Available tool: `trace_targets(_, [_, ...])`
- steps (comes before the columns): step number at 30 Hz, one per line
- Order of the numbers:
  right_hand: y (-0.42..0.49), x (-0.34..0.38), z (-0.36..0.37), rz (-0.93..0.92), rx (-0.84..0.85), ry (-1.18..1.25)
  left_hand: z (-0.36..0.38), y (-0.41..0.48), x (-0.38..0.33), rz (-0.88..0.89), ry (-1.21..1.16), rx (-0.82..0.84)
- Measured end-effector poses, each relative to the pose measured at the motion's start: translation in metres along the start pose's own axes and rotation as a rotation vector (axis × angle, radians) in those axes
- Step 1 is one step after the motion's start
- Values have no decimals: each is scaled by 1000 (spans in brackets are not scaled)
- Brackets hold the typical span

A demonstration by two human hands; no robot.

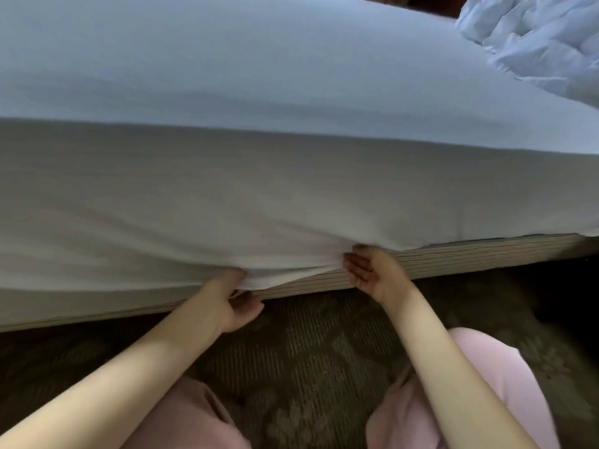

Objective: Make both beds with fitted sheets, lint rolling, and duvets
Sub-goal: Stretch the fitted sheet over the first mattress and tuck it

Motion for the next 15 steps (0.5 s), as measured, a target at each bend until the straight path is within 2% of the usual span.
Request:
trace_targets(4, [23,-13,-15,49,-74,96,28,-3,25,23,-91,83])
trace_targets(7, [33,-14,-20,-51,-69,67,31,6,29,112,-127,40])
trace_targets(11, [42,-6,-31,-196,-194,-231,23,10,36,160,46,-111])
trace_targets(15, [53,-12,-38,-216,-306,-498,24,16,40,269,122,-180])
Point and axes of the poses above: each hand's wrist, its own y-axis towards the middle knuckle, its own z-axis out of the palm, x = y × z, the point moved 6 cm from there along y, towards the middle knuckle, and after that the axes turned 11 degrees about -y, right-handed, at the moved point
